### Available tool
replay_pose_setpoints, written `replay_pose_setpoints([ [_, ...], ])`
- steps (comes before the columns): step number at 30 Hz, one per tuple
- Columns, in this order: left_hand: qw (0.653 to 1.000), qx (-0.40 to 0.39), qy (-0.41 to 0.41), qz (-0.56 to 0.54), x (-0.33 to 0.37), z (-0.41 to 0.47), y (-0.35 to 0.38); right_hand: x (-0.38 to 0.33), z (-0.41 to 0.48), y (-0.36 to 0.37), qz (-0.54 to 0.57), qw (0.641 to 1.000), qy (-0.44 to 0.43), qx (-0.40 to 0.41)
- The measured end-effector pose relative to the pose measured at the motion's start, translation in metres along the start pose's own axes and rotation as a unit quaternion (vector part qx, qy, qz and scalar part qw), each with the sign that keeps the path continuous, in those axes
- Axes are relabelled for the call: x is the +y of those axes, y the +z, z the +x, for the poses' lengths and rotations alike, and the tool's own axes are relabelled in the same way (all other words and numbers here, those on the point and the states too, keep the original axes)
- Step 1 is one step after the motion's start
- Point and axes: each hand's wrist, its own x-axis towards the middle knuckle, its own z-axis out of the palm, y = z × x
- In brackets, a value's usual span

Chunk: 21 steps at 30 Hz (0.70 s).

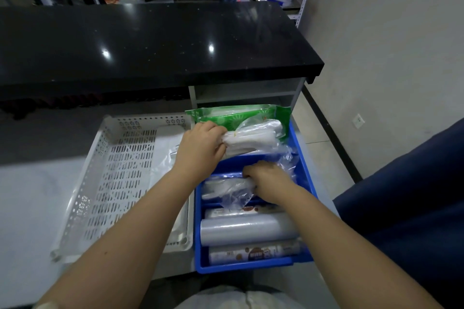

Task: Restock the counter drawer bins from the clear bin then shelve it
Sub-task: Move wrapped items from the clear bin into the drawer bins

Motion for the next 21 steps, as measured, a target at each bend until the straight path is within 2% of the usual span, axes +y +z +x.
replay_pose_setpoints([
  [3,1.000,-0.007,0.015,0.008,0.008,0.006,-0.003,-0.004,-0.013,-0.015,-0.052,0.995,-0.041,0.069],
  [7,0.999,-0.017,0.037,-0.008,0.024,0.024,-0.007,-0.002,-0.033,-0.030,-0.108,0.985,-0.052,0.123],
  [13,0.993,-0.111,0.006,-0.039,0.040,0.029,0.007,0.012,-0.074,-0.034,-0.076,0.959,-0.084,0.258],
  [17,0.982,-0.176,-0.015,-0.058,0.042,0.017,0.026,0.018,-0.087,-0.029,-0.049,0.957,-0.070,0.279],
  [21,0.975,-0.218,-0.016,-0.042,0.034,0.000,0.048,0.022,-0.093,-0.025,-0.057,0.962,-0.053,0.260],
])
